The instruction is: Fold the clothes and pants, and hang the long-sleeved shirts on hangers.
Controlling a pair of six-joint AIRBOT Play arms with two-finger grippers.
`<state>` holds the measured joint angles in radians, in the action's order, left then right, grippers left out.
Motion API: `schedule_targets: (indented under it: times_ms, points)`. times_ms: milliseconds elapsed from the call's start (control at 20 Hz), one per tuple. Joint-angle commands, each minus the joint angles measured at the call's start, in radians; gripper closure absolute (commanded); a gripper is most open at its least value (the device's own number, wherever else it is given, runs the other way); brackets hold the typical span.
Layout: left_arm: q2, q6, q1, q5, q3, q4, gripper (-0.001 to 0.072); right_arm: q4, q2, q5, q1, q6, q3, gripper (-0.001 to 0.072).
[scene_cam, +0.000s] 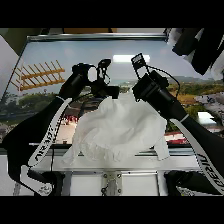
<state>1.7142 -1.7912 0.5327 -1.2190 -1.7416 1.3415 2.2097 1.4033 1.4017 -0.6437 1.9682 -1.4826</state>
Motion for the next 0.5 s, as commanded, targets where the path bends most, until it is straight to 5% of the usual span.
schedule_targets:
  times_ms: [0,200,450]
  points:
    - [0.028,-0.008,0.026,0.0,-0.067,0.076,0.0033,-0.026,-0.047,0.051,-0.052,0.003,0.0,0.0699]
    - [0.109,-0.023,0.031,-0.132,-0.179,0.182,0.0033,-0.026,-0.069,0.092,-0.095,0.0,0.0,0.0698]
    - [0.159,-0.024,0.055,-0.106,-0.215,0.178,0.0033,-0.056,-0.135,0.092,-0.102,0.0,0.0,0.0699]
